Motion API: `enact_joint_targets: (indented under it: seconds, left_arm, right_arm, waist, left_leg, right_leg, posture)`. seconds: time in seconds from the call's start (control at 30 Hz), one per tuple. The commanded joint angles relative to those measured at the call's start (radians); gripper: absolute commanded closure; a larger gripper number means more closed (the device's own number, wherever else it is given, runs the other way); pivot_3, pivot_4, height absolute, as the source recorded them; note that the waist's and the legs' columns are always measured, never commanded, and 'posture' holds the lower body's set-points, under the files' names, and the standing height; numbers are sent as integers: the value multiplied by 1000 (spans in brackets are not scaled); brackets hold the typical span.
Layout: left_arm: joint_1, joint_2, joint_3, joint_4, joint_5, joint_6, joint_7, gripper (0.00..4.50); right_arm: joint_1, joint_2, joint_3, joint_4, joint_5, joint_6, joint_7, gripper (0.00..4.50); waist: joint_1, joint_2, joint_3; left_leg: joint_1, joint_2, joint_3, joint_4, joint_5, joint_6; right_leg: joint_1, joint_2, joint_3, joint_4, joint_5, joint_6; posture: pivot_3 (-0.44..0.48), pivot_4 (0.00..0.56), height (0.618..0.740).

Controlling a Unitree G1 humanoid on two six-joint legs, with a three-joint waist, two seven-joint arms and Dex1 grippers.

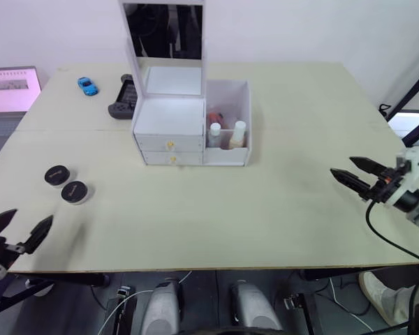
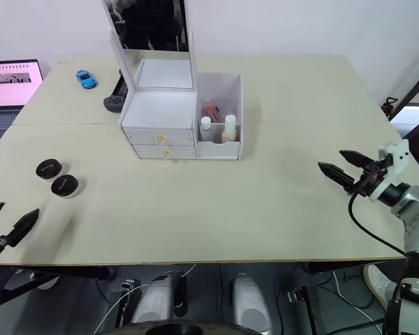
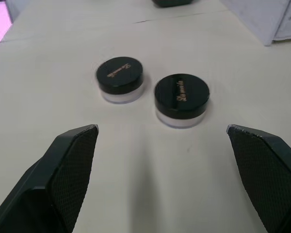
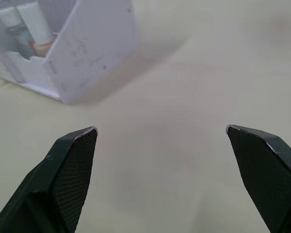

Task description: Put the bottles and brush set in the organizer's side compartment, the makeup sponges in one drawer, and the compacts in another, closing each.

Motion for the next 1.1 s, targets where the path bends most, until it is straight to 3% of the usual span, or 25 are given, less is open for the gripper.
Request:
enact_joint_targets:
  seconds: [0.03,0.27,0.5,0.73,0.83,0.93,1.1]
  left_arm:
    - [-77,-40,-158,-189,2,40,74,33]
    - [-243,-170,-430,-273,116,114,272,33]
    - [-399,-358,-636,-107,308,22,439,33]
    - [-544,-475,-727,89,376,-67,491,33]
    - [-582,-502,-763,135,384,-90,470,817]
    - [-607,-516,-768,167,405,-109,490,2276]
    - [-661,-529,-757,212,455,-167,539,2276]
  right_arm:
    - [-43,-27,63,-300,80,121,8,0]
    - [-133,-46,178,-591,125,309,-57,0]
    - [-306,-28,279,-687,106,424,-164,0]
    - [-319,-55,280,-732,91,465,-190,0]
    - [-316,-56,273,-744,99,481,-202,0]
    - [-304,-62,268,-758,103,488,-199,0]
    - [-285,-81,269,-761,84,486,-202,0]
  waist:
    - [3,2,0]
    - [7,0,-1]
    - [7,-2,-1]
    - [10,-2,-1]
    - [9,-2,-1]
    - [10,-2,-1]
    - [14,-2,-1]
  left_leg:
    - [0,0,0,0,0,0]
    - [0,-1,0,1,1,2]
    - [-1,-2,0,4,1,3]
    - [-2,-1,-2,5,1,3]
    - [-2,-1,-3,5,1,3]
    - [-2,-1,-3,4,1,3]
    - [-3,-1,-4,6,1,3]
  right_leg:
    - [0,0,0,0,0,0]
    - [1,3,0,0,0,1]
    - [2,9,0,2,1,1]
    - [2,11,-2,3,1,2]
    - [1,12,-2,3,2,4]
    - [1,13,-2,3,2,5]
    - [2,13,-3,3,2,5]
  posture:
    - [0,150,737]
    - [0,150,737]
    - [0,150,737]
    - [0,150,737]
    - [0,150,737]
    - [0,150,737]
    - [0,150,737]
